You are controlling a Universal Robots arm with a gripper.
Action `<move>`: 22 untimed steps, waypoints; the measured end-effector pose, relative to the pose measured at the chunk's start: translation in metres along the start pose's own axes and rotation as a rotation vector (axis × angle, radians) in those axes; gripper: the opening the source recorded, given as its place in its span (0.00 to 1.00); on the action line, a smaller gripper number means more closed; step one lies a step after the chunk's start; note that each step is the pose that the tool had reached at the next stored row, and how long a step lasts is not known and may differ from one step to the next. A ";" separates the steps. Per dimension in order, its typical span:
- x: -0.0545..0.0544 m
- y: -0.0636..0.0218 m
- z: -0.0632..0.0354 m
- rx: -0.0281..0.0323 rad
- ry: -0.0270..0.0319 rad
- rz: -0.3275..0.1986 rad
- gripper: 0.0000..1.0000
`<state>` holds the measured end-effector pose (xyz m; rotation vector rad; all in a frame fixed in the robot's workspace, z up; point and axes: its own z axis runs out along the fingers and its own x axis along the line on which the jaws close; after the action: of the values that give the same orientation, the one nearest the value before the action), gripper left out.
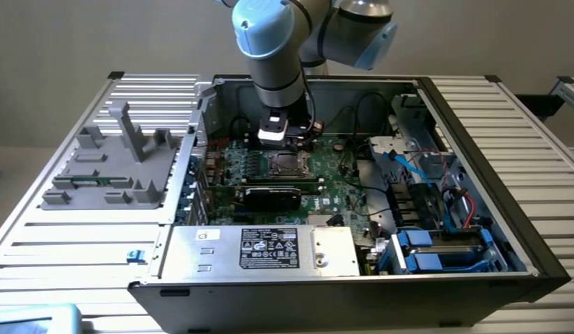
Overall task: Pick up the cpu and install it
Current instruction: 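Install the first cpu locking lever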
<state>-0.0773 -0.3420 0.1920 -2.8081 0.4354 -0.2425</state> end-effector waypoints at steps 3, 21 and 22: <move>0.000 -0.0004 0.0001 0.0001 -0.0005 -0.001 0.11; 0.001 -0.0060 -0.0119 -0.0010 -0.0049 -0.001 0.11; 0.002 -0.0069 -0.0148 -0.0015 -0.0064 -0.001 0.11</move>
<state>-0.0770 -0.3400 0.2082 -2.8098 0.4331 -0.2334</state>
